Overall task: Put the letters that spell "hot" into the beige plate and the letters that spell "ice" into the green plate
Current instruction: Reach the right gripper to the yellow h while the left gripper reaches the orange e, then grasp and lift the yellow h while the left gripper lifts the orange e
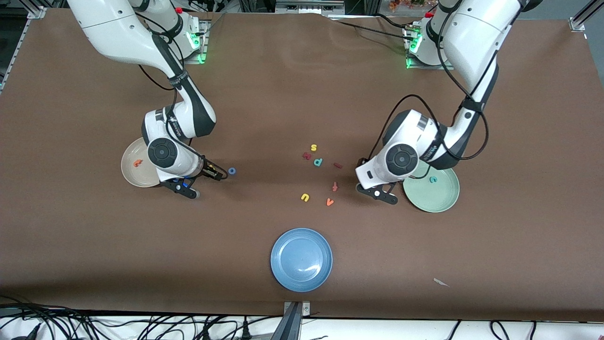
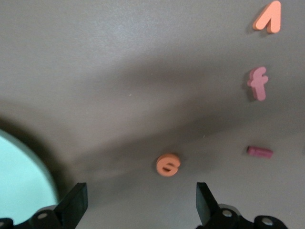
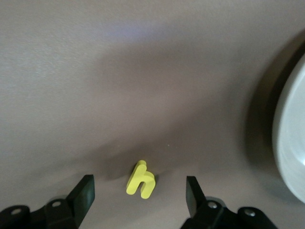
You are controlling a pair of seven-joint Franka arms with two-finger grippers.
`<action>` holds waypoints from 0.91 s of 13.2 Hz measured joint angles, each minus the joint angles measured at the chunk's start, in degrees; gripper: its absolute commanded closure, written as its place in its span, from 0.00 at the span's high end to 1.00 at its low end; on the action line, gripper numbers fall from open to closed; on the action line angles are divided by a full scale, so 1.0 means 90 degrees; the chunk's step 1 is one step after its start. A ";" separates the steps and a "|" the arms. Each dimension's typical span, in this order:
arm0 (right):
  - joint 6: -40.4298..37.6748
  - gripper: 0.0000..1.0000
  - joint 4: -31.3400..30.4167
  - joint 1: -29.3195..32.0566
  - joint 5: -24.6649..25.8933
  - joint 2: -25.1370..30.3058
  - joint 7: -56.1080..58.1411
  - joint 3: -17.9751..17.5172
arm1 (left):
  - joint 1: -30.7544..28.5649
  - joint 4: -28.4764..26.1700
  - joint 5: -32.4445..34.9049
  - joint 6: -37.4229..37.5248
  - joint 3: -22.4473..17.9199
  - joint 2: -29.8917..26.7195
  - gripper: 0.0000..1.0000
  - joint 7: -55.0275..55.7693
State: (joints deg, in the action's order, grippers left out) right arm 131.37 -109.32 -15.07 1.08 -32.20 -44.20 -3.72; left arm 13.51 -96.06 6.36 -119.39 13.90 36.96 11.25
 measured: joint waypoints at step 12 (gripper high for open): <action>0.0740 0.58 -0.0428 0.0004 -0.0001 0.0038 -0.0267 0.0018 | 0.0068 -0.0967 0.0001 -0.1398 -0.0008 0.0048 0.00 0.0391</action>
State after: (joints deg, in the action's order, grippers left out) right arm 138.03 -113.17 -15.04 1.07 -31.86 -46.60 -3.56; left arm 14.13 -104.76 6.37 -131.97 13.83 37.39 14.77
